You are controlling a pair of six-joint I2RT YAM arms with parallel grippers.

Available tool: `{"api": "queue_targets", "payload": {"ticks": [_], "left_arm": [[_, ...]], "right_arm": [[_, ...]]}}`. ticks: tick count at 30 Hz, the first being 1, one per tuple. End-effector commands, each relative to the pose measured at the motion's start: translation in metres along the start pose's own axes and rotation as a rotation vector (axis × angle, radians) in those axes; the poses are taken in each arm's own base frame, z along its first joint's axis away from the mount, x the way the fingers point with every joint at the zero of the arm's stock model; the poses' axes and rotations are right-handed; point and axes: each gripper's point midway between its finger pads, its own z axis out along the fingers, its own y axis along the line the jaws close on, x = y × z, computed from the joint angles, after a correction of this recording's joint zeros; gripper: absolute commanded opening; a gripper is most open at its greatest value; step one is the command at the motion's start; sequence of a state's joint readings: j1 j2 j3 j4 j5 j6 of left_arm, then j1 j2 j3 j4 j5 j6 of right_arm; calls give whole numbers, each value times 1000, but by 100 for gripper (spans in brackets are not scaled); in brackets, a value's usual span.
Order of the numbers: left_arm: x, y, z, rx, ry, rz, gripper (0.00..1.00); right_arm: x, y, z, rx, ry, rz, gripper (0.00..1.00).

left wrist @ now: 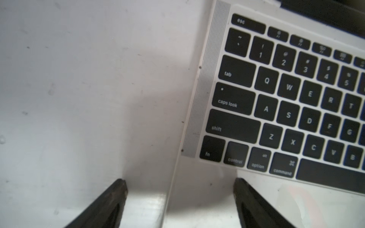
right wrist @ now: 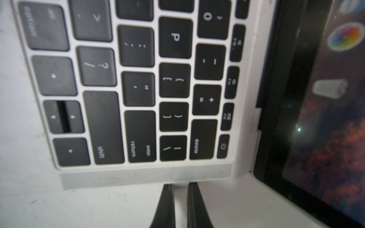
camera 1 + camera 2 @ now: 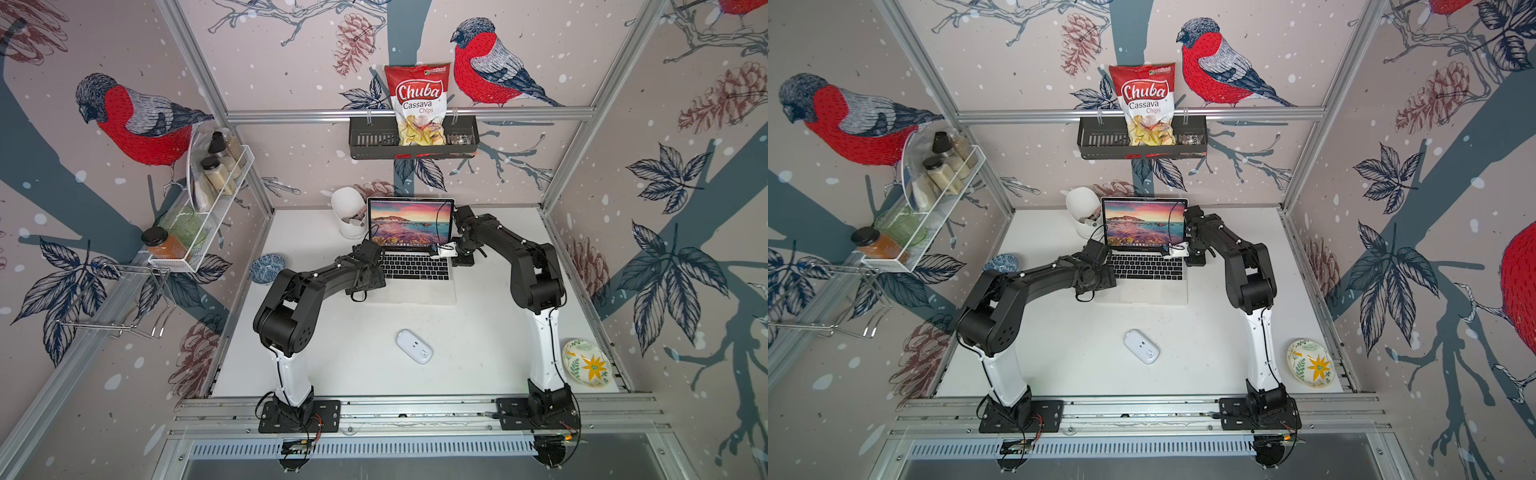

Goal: Remove the wireless mouse receiver from the laptop
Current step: Take out the USB plug from the USB port.

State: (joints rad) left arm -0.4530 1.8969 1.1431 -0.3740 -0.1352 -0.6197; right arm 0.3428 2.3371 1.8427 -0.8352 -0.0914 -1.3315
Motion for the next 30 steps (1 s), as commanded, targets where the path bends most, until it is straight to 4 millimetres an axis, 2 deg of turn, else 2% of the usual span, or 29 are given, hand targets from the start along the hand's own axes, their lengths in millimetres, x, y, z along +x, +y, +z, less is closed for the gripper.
{"api": "queue_targets", "payload": {"ticks": [1, 7, 14, 22, 30], "left_arm": [[72, 52, 3, -210, 301, 103, 88], [85, 61, 13, -246, 359, 137, 88], [93, 65, 17, -254, 370, 134, 88], [94, 67, 14, -258, 371, 135, 88], [99, 70, 18, -262, 377, 129, 88]], "right_arm": [[25, 15, 51, -49, 97, 19, 0], [27, 10, 49, -31, 98, 29, 0], [43, 2, 46, 16, 148, 52, 0], [49, -4, 38, 43, 151, 68, 0], [73, -10, 30, 96, 216, 108, 0]]}}
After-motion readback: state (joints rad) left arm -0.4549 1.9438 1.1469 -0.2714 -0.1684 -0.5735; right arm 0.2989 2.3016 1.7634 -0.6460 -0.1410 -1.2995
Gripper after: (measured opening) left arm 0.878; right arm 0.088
